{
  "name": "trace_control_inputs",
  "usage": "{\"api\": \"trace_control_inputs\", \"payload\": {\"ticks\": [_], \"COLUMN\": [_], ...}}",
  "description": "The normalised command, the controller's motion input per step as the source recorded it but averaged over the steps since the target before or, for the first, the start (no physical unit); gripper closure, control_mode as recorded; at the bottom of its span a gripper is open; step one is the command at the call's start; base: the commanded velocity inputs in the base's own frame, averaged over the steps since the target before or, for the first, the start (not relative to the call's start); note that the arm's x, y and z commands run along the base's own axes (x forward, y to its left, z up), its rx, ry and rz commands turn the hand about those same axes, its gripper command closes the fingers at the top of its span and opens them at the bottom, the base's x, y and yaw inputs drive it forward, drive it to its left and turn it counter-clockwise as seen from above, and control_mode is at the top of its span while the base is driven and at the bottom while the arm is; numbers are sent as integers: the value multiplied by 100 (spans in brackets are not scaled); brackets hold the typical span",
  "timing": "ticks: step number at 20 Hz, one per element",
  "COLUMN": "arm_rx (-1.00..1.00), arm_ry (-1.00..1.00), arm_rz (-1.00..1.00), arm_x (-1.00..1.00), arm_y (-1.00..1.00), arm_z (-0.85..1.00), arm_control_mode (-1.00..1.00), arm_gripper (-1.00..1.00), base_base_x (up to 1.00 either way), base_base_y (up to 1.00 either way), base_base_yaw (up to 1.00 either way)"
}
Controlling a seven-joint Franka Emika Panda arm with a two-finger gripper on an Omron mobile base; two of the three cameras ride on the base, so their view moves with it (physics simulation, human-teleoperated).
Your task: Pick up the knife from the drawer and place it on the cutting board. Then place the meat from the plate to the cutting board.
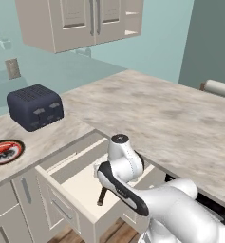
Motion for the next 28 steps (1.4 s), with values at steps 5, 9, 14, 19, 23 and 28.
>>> {"api": "trace_control_inputs", "payload": {"ticks": [5, 9, 14, 19, 23, 28], "arm_rx": [0, 0, 0, 0, 0, 0], "arm_ry": [0, 0, 2, 7, 3, 1], "arm_rz": [0, 0, 0, 0, 0, 0], "arm_x": [33, 46, 28, 21, 24, 15], "arm_y": [0, 0, 0, 0, 0, 0], "arm_z": [-16, -24, -20, -29, -28, -28], "arm_control_mode": [-100, -100, -100, -100, -100, -100], "arm_gripper": [-100, -100, -100, -100, -100, -100], "base_base_x": [0, 0, 0, 0, 0, 0], "base_base_y": [0, 0, 0, 0, 0, 0], "base_base_yaw": [0, 0, 0, 0, 0, 0]}}
